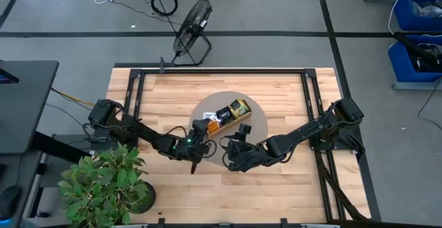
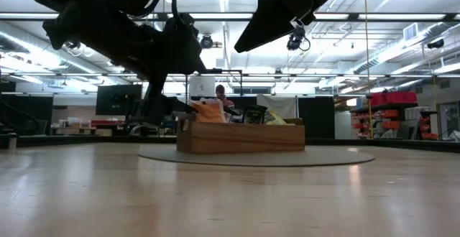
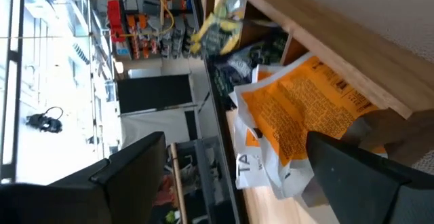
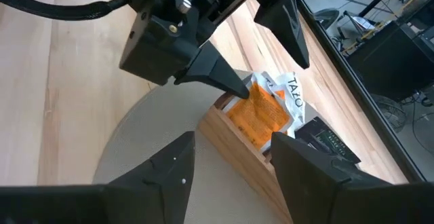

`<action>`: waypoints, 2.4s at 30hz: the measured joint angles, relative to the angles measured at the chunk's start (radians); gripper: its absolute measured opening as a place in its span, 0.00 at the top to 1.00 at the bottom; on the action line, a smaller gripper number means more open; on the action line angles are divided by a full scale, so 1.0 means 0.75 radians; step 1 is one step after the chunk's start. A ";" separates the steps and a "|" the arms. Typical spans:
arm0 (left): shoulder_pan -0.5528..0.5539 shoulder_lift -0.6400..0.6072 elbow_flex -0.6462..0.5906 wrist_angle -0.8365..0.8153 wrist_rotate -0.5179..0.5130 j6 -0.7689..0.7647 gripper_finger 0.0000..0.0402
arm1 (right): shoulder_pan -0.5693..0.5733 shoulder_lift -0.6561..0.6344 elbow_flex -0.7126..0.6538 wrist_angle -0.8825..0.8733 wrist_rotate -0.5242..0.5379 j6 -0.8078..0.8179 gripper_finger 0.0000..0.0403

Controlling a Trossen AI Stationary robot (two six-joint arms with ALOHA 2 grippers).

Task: Pick & Place Tea
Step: Put the white tea bag into the left section of the wooden organizer, then return to Home Position

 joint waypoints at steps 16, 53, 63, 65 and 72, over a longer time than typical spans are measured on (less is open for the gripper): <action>0.000 -0.010 -0.001 0.075 0.019 0.039 0.10 | 0.004 0.000 0.000 -0.002 0.001 -0.003 0.50; 0.193 -0.811 -0.697 0.864 0.868 -0.656 0.38 | 0.008 0.000 0.000 -0.087 0.085 -0.010 0.60; 0.382 -1.055 -0.860 0.863 1.272 -0.796 0.97 | -0.016 0.000 0.000 -0.090 0.085 -0.015 0.65; 0.426 -1.080 -0.879 0.874 1.355 -0.817 0.97 | -0.026 0.000 0.000 -0.090 0.085 -0.015 0.66; 0.539 -1.152 -1.012 1.072 1.550 -0.960 0.99 | -0.038 0.000 0.000 -0.092 0.085 -0.006 0.68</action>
